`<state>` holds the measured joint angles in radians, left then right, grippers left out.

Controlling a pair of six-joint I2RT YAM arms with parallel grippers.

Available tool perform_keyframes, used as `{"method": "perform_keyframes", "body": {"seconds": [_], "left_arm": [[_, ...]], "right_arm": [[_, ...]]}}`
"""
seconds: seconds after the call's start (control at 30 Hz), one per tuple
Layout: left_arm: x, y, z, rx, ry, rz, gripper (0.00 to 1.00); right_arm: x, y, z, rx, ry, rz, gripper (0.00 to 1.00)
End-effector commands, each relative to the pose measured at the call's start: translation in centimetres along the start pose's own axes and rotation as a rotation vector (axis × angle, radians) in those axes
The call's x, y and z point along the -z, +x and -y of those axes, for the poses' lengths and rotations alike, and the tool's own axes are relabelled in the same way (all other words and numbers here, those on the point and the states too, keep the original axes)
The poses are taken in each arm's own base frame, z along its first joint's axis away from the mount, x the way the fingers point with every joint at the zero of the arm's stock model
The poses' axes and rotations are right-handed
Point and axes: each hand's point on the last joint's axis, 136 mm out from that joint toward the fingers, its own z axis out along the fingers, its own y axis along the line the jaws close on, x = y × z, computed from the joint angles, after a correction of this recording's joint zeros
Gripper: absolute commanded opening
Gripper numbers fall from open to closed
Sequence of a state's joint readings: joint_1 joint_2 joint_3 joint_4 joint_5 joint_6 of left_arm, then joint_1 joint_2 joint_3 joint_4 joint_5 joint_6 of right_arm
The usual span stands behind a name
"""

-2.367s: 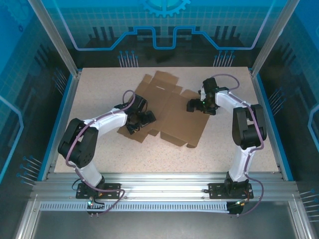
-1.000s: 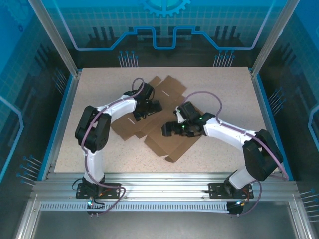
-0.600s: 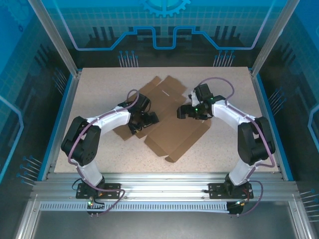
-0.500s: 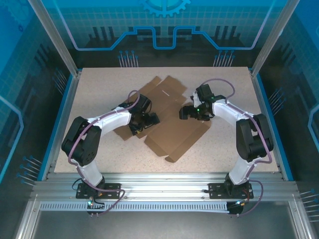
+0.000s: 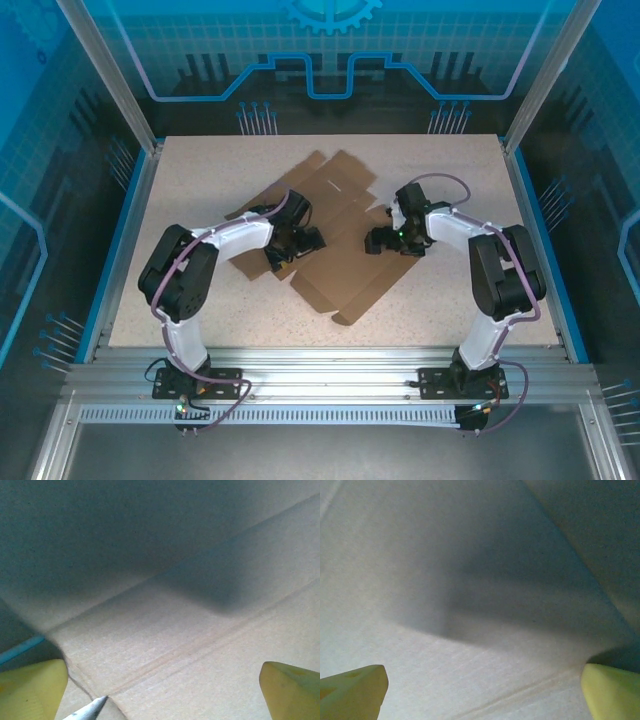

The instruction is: Fold the paper box

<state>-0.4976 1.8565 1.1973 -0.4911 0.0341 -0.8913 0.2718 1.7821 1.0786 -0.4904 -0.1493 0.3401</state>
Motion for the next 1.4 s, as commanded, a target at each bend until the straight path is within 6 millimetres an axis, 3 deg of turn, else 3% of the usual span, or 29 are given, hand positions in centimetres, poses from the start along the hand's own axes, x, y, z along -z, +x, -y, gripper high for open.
{"method": "perform_keyframes", "body": {"seconds": [0.0,0.1,0.33,0.83,1.03,1.17,1.37], "left_arm": [[-0.5,-0.1,0.6,-0.011,-0.004,-0.010,0.99],[-0.9,-0.3,0.7,-0.018,-0.013,-0.016,0.99],[-1.6,-1.6,2.6,-0.053,0.017,0.004,0.99],[-2.2,-3.2,6.4,-0.121,0.112,0.012,0.99],[-0.7,-3.3,6.3,-0.138,0.157,0.025,0.99],[2.2,-3.3,6.2,-0.137,0.251,0.057,0.99],[5.4,-3.3,3.7,-0.143,0.287,0.097,0.99]], "right_arm": [[-0.3,1.5,0.7,-0.039,0.017,-0.018,1.00],[-0.1,2.7,0.8,-0.055,0.025,-0.017,1.00],[-0.2,6.5,-1.3,-0.056,0.007,-0.044,1.00],[0.1,12.4,-10.0,0.014,-0.076,-0.035,1.00],[1.5,11.9,-10.8,0.065,-0.083,0.021,1.00],[3.5,11.0,-12.5,0.192,-0.156,0.079,1.00],[6.0,10.2,-12.6,0.259,-0.153,0.147,1.00]]}}
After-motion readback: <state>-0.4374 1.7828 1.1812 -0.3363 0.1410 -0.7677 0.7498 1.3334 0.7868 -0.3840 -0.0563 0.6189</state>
